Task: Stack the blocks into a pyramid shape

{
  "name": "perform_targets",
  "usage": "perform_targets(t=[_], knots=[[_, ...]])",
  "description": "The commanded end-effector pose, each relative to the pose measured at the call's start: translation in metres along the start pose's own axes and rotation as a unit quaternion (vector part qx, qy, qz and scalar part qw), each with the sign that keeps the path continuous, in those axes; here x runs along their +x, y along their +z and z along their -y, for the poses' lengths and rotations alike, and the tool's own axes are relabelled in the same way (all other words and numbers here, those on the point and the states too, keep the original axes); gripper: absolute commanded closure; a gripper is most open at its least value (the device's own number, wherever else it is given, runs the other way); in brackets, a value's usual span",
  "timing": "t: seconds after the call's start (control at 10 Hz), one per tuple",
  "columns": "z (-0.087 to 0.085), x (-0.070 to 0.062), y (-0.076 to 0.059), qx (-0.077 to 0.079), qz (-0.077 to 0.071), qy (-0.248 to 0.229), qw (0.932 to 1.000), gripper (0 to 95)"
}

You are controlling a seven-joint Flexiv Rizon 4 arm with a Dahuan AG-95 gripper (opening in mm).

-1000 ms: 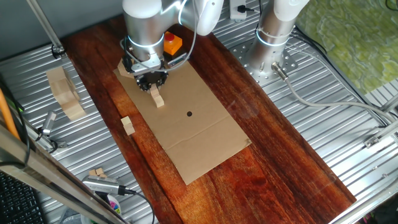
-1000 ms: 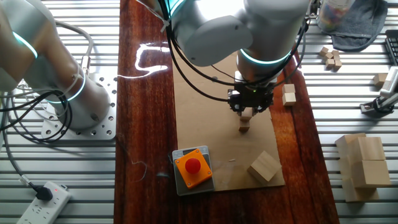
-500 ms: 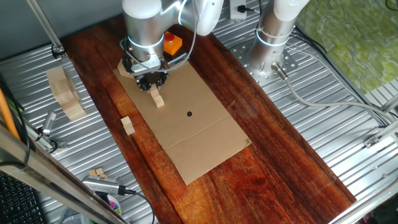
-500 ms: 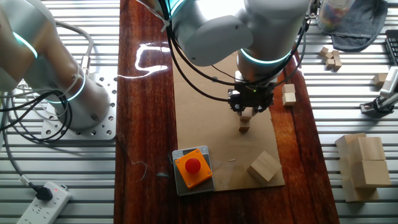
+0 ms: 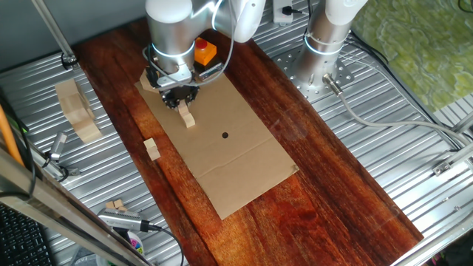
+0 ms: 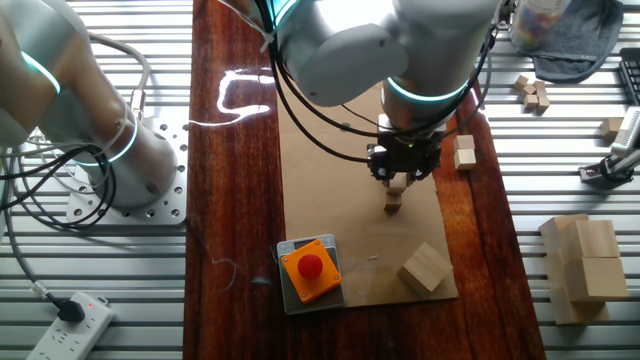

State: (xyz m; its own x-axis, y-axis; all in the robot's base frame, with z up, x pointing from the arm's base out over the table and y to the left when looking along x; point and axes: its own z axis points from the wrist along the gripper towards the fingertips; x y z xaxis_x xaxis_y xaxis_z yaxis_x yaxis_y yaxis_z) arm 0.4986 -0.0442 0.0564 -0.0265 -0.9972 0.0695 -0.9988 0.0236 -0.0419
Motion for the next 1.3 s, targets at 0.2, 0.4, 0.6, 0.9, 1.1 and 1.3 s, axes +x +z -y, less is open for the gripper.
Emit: perform_targets(t=[0.2, 0.4, 0.6, 0.9, 1.1, 1.3], knots=[[0.0001, 0.0003, 0.0017, 0.002, -0.003, -0.005, 1.0, 76.0], [0.0002, 0.0002, 0.0016, 0.004, -0.004, -0.009, 0.9999, 76.0], [0.0004, 0.0003, 0.0018, 0.004, -0.005, -0.011, 0.9999, 57.0], [0.0014, 0.0012, 0.0048, 0.004, -0.003, -0.017, 0.9998, 38.0], [0.0015, 0.0012, 0.0047, 0.004, -0.003, -0.017, 0.9998, 38.0], [0.001, 0.0003, 0.002, 0.003, -0.003, -0.012, 0.9999, 38.0]])
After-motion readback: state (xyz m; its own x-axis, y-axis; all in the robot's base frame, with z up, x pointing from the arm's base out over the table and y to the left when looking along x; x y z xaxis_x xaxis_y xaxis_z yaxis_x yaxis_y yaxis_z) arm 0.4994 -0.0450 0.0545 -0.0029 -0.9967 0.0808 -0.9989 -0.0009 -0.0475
